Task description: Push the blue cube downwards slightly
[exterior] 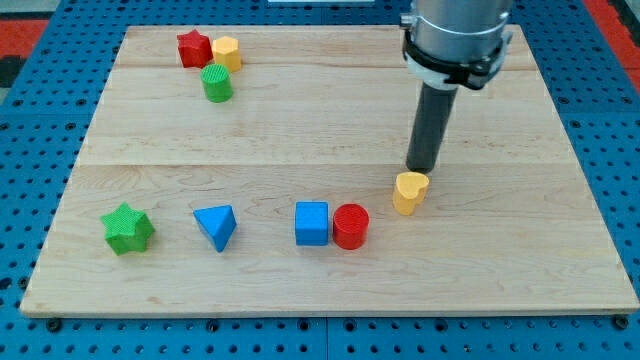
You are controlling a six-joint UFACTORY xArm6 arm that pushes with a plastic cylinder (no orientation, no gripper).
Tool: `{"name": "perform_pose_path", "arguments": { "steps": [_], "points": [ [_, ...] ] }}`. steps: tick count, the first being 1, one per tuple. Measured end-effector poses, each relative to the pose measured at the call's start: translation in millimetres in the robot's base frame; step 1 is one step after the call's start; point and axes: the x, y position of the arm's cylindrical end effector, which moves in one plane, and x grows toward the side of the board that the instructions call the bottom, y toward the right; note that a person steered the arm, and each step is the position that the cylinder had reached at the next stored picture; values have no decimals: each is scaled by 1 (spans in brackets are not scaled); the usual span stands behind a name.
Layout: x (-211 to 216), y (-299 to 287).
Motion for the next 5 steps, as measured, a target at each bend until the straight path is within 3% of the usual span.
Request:
{"name": "perform_pose_path", "arguments": {
  "steps": [1, 3, 4, 5],
  "points": [
    [15, -30],
    [36, -26],
    [14, -60],
    [20, -112]
  ]
}}
